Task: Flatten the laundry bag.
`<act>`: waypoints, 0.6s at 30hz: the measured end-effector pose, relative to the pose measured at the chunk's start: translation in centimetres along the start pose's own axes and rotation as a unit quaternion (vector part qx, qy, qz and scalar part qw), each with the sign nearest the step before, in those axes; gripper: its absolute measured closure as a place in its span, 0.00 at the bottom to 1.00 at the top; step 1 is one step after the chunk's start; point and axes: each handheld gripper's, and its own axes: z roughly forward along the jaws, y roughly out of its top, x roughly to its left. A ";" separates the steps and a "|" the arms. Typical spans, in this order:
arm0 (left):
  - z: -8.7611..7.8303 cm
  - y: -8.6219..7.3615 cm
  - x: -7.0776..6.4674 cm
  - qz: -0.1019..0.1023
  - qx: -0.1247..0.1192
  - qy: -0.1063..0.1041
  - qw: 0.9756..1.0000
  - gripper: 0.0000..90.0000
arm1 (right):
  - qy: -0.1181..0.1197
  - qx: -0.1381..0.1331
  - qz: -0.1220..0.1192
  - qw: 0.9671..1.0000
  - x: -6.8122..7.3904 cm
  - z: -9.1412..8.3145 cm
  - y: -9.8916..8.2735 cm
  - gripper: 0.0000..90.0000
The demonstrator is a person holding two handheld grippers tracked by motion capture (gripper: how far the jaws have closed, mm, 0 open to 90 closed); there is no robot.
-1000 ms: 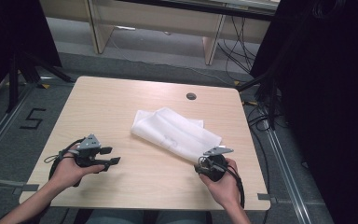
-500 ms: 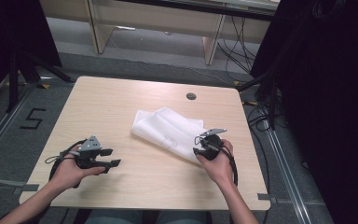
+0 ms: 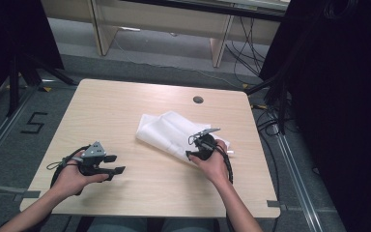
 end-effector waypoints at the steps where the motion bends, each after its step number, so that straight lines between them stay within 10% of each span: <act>1: 0.0 0.0 0.0 -0.001 0.000 0.000 1.000 0.45 | 0.007 0.005 0.003 1.000 0.3 0.1 0.0 0.49; 9: 0.1 0.0 -0.1 0.001 0.007 -0.004 1.000 0.45 | 0.046 -0.002 -0.028 0.999 2.6 0.4 0.5 0.49; 18: 0.1 0.0 -0.1 0.003 0.008 0.000 1.000 0.45 | 0.012 0.045 -0.088 0.995 3.6 2.2 1.1 0.69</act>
